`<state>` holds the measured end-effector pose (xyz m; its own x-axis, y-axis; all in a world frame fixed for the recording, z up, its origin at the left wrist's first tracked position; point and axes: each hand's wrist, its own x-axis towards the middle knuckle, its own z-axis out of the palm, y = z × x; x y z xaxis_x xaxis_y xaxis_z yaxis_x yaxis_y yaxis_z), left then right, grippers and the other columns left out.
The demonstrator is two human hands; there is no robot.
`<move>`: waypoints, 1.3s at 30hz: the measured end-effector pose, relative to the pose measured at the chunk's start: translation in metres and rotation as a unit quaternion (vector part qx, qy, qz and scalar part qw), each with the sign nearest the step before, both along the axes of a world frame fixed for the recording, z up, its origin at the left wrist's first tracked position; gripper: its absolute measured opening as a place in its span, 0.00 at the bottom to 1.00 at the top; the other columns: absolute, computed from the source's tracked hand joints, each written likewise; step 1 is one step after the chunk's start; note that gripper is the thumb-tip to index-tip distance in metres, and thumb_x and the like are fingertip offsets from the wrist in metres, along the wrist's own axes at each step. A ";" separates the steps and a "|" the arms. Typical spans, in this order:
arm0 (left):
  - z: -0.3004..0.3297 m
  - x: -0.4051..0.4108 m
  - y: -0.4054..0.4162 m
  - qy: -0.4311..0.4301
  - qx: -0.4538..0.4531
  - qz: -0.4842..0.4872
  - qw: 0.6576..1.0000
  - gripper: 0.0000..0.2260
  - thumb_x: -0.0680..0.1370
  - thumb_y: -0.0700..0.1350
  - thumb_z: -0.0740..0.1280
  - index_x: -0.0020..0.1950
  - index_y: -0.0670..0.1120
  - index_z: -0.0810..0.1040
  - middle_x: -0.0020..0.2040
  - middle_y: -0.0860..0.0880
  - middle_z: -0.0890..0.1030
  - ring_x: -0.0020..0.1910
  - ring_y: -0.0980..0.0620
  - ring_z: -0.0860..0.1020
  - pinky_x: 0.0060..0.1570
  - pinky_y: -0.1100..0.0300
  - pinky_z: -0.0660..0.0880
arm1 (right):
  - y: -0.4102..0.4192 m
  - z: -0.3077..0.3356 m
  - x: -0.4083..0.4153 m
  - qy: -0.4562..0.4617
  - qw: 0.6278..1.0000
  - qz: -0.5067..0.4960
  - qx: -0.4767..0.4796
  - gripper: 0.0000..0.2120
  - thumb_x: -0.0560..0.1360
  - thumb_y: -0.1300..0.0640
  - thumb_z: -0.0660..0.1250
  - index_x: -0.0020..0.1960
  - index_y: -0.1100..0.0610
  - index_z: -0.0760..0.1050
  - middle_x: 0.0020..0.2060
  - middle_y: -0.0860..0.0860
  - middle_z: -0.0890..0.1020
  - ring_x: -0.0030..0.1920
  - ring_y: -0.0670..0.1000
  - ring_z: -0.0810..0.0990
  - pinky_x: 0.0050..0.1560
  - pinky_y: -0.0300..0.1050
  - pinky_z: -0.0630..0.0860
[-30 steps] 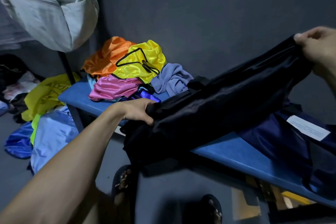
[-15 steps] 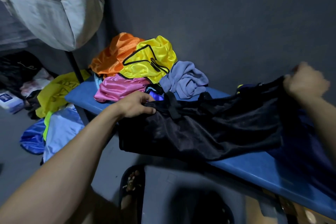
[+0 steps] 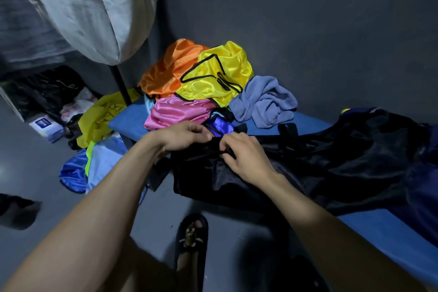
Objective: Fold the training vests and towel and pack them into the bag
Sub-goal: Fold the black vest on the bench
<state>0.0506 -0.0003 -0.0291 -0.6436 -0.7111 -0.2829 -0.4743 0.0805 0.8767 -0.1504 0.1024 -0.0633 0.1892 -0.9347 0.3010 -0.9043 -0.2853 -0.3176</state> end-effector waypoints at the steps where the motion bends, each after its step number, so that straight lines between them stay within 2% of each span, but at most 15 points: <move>1: 0.000 0.006 -0.004 -0.019 0.003 0.005 1.000 0.10 0.82 0.44 0.69 0.60 0.41 0.83 0.57 0.40 0.85 0.55 0.47 0.82 0.64 0.49 0.76 | 0.003 -0.007 0.000 0.002 0.999 0.005 -0.032 0.09 0.71 0.61 0.71 0.48 0.53 0.74 0.43 0.48 0.77 0.45 0.54 0.73 0.47 0.53 0.70; 3: 0.001 0.015 -0.008 -0.049 0.013 -0.005 0.999 0.09 0.82 0.44 0.69 0.59 0.42 0.83 0.57 0.42 0.85 0.57 0.44 0.83 0.63 0.49 0.78 | 0.008 -0.015 -0.002 0.031 0.997 0.010 -0.076 0.11 0.68 0.65 0.69 0.45 0.54 0.72 0.42 0.48 0.74 0.43 0.54 0.70 0.45 0.47 0.63; 5: 0.003 0.022 -0.008 -0.037 0.054 -0.019 0.998 0.10 0.81 0.44 0.70 0.59 0.40 0.84 0.54 0.43 0.86 0.53 0.46 0.84 0.54 0.56 0.81 | 0.011 -0.016 -0.004 0.052 0.994 0.009 -0.096 0.10 0.67 0.65 0.65 0.44 0.54 0.70 0.42 0.49 0.72 0.42 0.53 0.69 0.45 0.45 0.59; 7: 0.005 0.026 -0.007 0.002 0.084 -0.016 0.996 0.10 0.82 0.40 0.68 0.60 0.39 0.83 0.53 0.44 0.86 0.51 0.50 0.84 0.48 0.63 0.80 | 0.013 -0.019 -0.004 0.049 0.993 0.013 -0.104 0.08 0.67 0.65 0.61 0.43 0.54 0.69 0.42 0.50 0.72 0.42 0.54 0.70 0.45 0.45 0.60; 10: 0.006 0.028 -0.007 0.065 0.103 0.017 0.992 0.11 0.82 0.38 0.66 0.64 0.39 0.80 0.53 0.45 0.85 0.50 0.54 0.84 0.48 0.65 0.79 | 0.014 -0.020 -0.001 0.043 0.993 0.025 -0.110 0.10 0.67 0.67 0.60 0.43 0.54 0.67 0.41 0.49 0.72 0.41 0.54 0.71 0.46 0.47 0.66; 14: 0.003 0.028 -0.007 0.101 0.118 0.034 0.987 0.10 0.82 0.35 0.65 0.62 0.39 0.80 0.51 0.44 0.83 0.48 0.53 0.83 0.47 0.65 0.80 | 0.014 -0.018 0.001 0.038 0.994 0.020 -0.096 0.13 0.66 0.64 0.62 0.49 0.53 0.69 0.42 0.48 0.73 0.43 0.55 0.73 0.48 0.50 0.69; 18: -0.001 0.029 -0.009 0.106 0.160 0.046 0.980 0.11 0.81 0.33 0.65 0.56 0.44 0.84 0.48 0.44 0.84 0.47 0.51 0.82 0.47 0.62 0.79 | 0.016 -0.018 0.004 0.054 0.995 0.020 -0.082 0.19 0.69 0.59 0.68 0.60 0.53 0.75 0.50 0.49 0.77 0.51 0.55 0.76 0.59 0.54 0.72; 22: -0.001 0.030 -0.008 0.079 0.187 0.051 0.978 0.10 0.80 0.34 0.67 0.54 0.44 0.85 0.48 0.41 0.84 0.45 0.48 0.82 0.45 0.60 0.79 | 0.015 -0.016 0.014 0.088 0.992 0.026 -0.092 0.21 0.67 0.55 0.70 0.60 0.51 0.76 0.55 0.49 0.78 0.58 0.55 0.77 0.69 0.61 0.68; 26: 0.005 0.025 -0.005 0.130 0.224 0.070 0.963 0.11 0.80 0.31 0.66 0.52 0.45 0.84 0.43 0.45 0.84 0.40 0.51 0.84 0.38 0.62 0.81 | 0.011 -0.013 0.023 0.100 0.991 0.023 -0.081 0.29 0.65 0.53 0.73 0.66 0.49 0.74 0.61 0.50 0.76 0.62 0.57 0.75 0.71 0.64 0.66; 28: 0.010 0.022 -0.001 0.147 0.231 0.088 0.958 0.11 0.80 0.30 0.64 0.51 0.44 0.82 0.40 0.46 0.84 0.36 0.53 0.84 0.34 0.63 0.80 | 0.010 -0.012 0.028 0.072 0.993 0.008 -0.088 0.27 0.66 0.53 0.71 0.66 0.49 0.75 0.62 0.50 0.76 0.62 0.57 0.74 0.70 0.64 0.66; 30: 0.014 0.020 0.001 0.153 0.241 0.093 0.954 0.11 0.79 0.31 0.65 0.50 0.46 0.81 0.38 0.47 0.82 0.34 0.54 0.82 0.32 0.64 0.78 | 0.009 -0.012 0.033 0.035 0.993 -0.002 -0.114 0.20 0.69 0.55 0.68 0.61 0.50 0.77 0.59 0.50 0.77 0.59 0.56 0.75 0.67 0.63 0.69; 32: 0.015 0.019 0.000 0.137 0.234 0.101 0.957 0.12 0.79 0.32 0.66 0.49 0.49 0.81 0.36 0.50 0.79 0.30 0.56 0.76 0.27 0.66 0.72 | 0.008 -0.013 0.035 -0.004 0.990 -0.007 -0.139 0.13 0.72 0.57 0.65 0.56 0.52 0.79 0.55 0.49 0.78 0.55 0.56 0.77 0.62 0.60 0.72; 35: 0.014 0.019 -0.002 0.134 0.188 0.129 0.964 0.12 0.79 0.32 0.65 0.48 0.49 0.81 0.32 0.52 0.76 0.27 0.57 0.67 0.23 0.66 0.62 | 0.009 -0.013 0.033 -0.019 0.989 -0.005 -0.146 0.11 0.73 0.58 0.63 0.54 0.55 0.78 0.54 0.49 0.78 0.53 0.55 0.77 0.60 0.54 0.71; 37: 0.012 0.020 -0.003 0.156 0.127 0.161 0.966 0.11 0.80 0.31 0.66 0.49 0.46 0.82 0.35 0.50 0.78 0.30 0.55 0.71 0.27 0.65 0.66 | 0.010 -0.012 0.028 -0.019 0.989 0.005 -0.146 0.11 0.73 0.59 0.62 0.54 0.56 0.77 0.54 0.49 0.78 0.54 0.55 0.76 0.59 0.52 0.70; 39: 0.011 0.023 -0.003 0.122 -0.005 0.173 0.977 0.09 0.81 0.32 0.67 0.48 0.46 0.81 0.39 0.50 0.80 0.36 0.54 0.76 0.34 0.65 0.73 | 0.012 -0.011 0.024 -0.022 0.988 0.020 -0.149 0.11 0.72 0.59 0.63 0.54 0.57 0.76 0.56 0.50 0.78 0.56 0.54 0.77 0.59 0.52 0.71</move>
